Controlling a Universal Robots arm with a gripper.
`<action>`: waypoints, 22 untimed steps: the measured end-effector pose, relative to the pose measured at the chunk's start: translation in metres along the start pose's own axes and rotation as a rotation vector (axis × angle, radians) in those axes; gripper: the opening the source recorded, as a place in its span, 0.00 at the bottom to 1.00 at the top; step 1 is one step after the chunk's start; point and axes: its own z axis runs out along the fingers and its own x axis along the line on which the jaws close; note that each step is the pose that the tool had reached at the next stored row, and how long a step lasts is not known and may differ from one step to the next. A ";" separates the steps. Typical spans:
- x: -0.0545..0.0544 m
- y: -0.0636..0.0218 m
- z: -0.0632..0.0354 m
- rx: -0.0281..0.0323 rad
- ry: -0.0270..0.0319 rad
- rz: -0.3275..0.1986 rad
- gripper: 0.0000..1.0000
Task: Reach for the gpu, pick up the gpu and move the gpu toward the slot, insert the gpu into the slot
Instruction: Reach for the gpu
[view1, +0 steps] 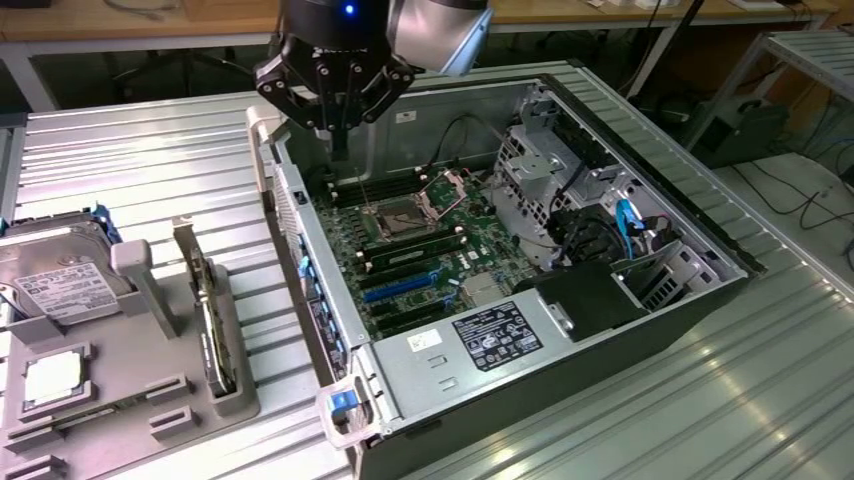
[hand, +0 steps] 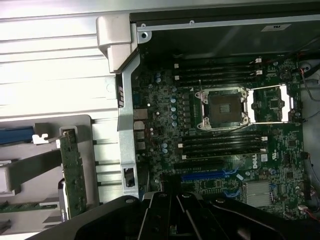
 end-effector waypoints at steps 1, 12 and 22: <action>0.001 -0.0002 0.0000 0.0000 0.0003 0.000 0.11; 0.007 -0.0030 0.0000 0.0001 0.0012 0.000 0.11; 0.014 -0.0056 0.0000 0.0001 0.0013 0.000 0.11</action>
